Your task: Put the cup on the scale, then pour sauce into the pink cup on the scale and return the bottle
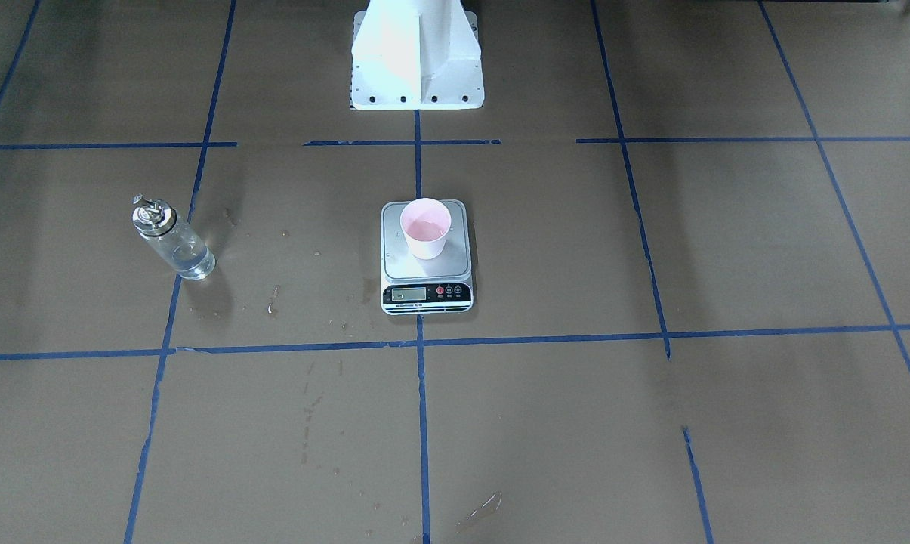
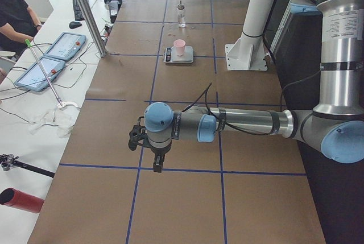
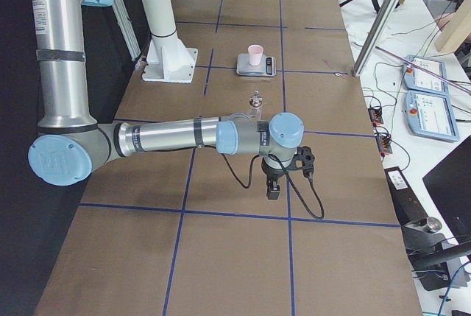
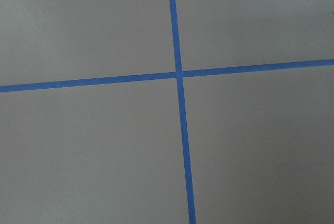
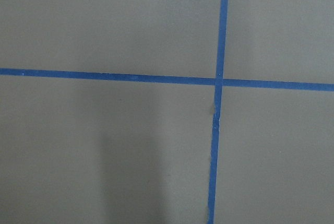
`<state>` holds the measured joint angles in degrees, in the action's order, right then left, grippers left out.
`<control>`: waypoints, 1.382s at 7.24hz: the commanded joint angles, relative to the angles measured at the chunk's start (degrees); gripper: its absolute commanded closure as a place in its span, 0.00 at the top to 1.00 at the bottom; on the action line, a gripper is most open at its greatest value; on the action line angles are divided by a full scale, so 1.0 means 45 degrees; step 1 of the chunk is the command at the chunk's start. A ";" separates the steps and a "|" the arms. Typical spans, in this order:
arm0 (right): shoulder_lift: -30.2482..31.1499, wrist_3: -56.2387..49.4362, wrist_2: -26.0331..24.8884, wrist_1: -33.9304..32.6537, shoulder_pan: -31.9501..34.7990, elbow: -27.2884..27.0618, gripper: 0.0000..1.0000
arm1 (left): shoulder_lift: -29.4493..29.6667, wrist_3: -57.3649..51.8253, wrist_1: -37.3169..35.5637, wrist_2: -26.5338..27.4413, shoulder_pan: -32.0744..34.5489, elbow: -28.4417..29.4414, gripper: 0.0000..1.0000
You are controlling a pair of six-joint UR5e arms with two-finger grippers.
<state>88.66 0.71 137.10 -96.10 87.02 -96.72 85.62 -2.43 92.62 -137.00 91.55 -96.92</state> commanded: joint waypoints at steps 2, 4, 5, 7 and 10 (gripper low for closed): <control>-0.0014 -0.0022 0.0001 0.0007 -0.0079 0.0027 1.00 | 0.0017 -0.0006 0.0043 -0.0004 -0.0091 0.0015 1.00; -0.0053 -0.0022 0.0001 0.0007 -0.0119 0.0008 1.00 | 0.0056 -0.0026 0.0082 -0.0023 -0.0091 0.0249 1.00; -0.0053 -0.0003 0.0001 0.0007 -0.0157 0.0008 1.00 | 0.0056 -0.0007 0.0082 -0.0023 -0.0091 0.0230 1.00; -0.0073 -0.0022 0.0001 0.0007 -0.0197 0.0027 1.00 | 0.0056 -0.0026 0.0082 -0.0023 -0.0091 0.0192 1.00; -0.0092 -0.0002 0.0079 -0.0012 -0.0197 -0.0050 1.00 | 0.0056 -0.0007 0.0082 -0.0023 -0.0091 0.0133 1.00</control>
<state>88.30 0.69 137.23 -96.08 86.14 -96.79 85.87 -2.53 92.99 -137.11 91.14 -96.24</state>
